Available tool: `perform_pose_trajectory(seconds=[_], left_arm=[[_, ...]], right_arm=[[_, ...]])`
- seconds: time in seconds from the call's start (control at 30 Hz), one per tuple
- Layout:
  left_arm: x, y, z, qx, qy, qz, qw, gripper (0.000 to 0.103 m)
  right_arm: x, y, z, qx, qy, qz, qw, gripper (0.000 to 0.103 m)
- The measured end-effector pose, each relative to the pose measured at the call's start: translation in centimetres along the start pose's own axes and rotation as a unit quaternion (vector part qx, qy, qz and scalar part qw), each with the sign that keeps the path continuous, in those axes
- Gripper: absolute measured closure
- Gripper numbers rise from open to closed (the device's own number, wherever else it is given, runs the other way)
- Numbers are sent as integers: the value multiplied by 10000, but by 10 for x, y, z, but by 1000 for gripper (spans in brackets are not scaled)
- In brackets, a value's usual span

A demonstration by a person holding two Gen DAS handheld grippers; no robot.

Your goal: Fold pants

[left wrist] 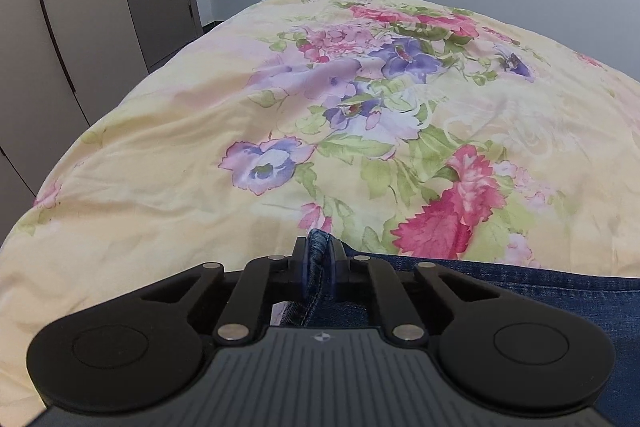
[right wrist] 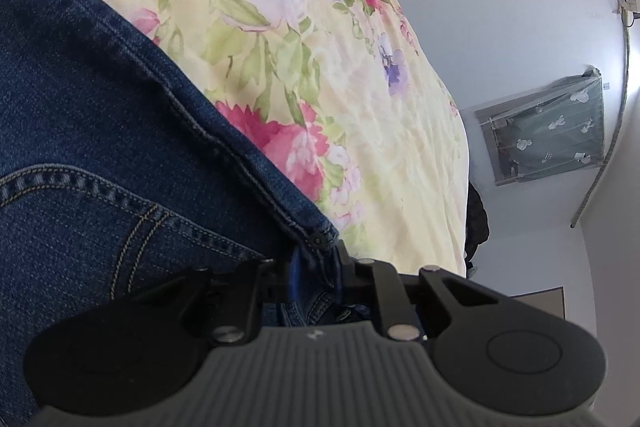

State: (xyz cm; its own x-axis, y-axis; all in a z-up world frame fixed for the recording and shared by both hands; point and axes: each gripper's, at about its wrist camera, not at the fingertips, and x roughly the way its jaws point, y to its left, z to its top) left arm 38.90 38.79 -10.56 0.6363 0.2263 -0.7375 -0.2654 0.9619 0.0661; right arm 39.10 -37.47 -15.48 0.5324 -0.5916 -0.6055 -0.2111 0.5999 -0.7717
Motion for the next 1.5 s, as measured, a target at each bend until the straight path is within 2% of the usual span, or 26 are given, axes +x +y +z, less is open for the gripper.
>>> perform_pose_trajectory(seconds=[0.03,0.13,0.17,0.2,0.23,0.33,0.4,0.47,0.53,0.63,0.7,0.87,0.93,1.07,1.1,1.17,1.23,1.37,1.43,1.5], left_arm=[[0,1,-1,-40,-3,86,10000,75],[-15,6,-2,-137,-110,112,9998,73],[-23,7,-1,-107,-162,149,9997,73],[-33,8,0,-80,-191,147,9997,73],[-42,9,0,-75,-209,96,9997,73],[-73,6,-5,43,-201,-100,9997,73],[-90,-3,-14,235,-39,-277,9993,74],[-103,-18,-28,517,84,-350,9980,78],[-116,-34,-46,780,115,-403,9961,78],[-126,-51,-69,949,181,-537,9939,78],[-127,-58,-79,1039,220,-456,9933,78],[-121,-68,-93,1114,369,-297,9926,79],[-115,-70,-97,1101,480,-236,9925,80],[-107,-73,-101,1011,608,-105,9930,80],[-107,-73,-102,1000,619,-91,9930,80],[-105,-75,-103,1043,641,-96,9924,84],[-101,-77,-104,1115,682,-76,9914,90],[-86,-78,-108,1176,759,68,9901,95],[-81,-78,-108,1156,789,115,9901,96],[-80,-77,-107,1167,809,142,9898,96]], right_arm=[[0,3,0,-36,20,-44,10000,92],[-4,5,0,-14,17,-187,9998,87],[-7,3,-1,11,-14,-223,9998,82],[-13,0,-4,84,-66,-233,9997,68],[-18,-5,-7,197,-116,-217,9995,59],[-39,-20,-18,674,-101,-164,9975,58],[-59,-30,-29,1076,-178,71,9940,58],[-80,-35,-43,1528,-186,450,9871,59],[-104,-36,-58,1915,-222,987,9763,71],[-141,-25,-87,2402,-229,1680,9558,76],[-165,-13,-104,2553,-292,2052,9444,76],[-214,31,-143,2765,-346,2645,9233,76],[-220,47,-153,2919,-313,2830,9131,76],[-215,69,-156,3291,-205,2932,8974,75],[-215,70,-155,3347,-227,2902,8962,76],[-221,67,-156,3341,-399,2696,9023,94],[-223,61,-159,3314,-412,2709,9028,99],[-208,59,-170,3286,-164,2938,8975,103],[-203,66,-167,3185,-37,2914,9020,103],[-199,67,-164,3196,37,2917,9015,103]])
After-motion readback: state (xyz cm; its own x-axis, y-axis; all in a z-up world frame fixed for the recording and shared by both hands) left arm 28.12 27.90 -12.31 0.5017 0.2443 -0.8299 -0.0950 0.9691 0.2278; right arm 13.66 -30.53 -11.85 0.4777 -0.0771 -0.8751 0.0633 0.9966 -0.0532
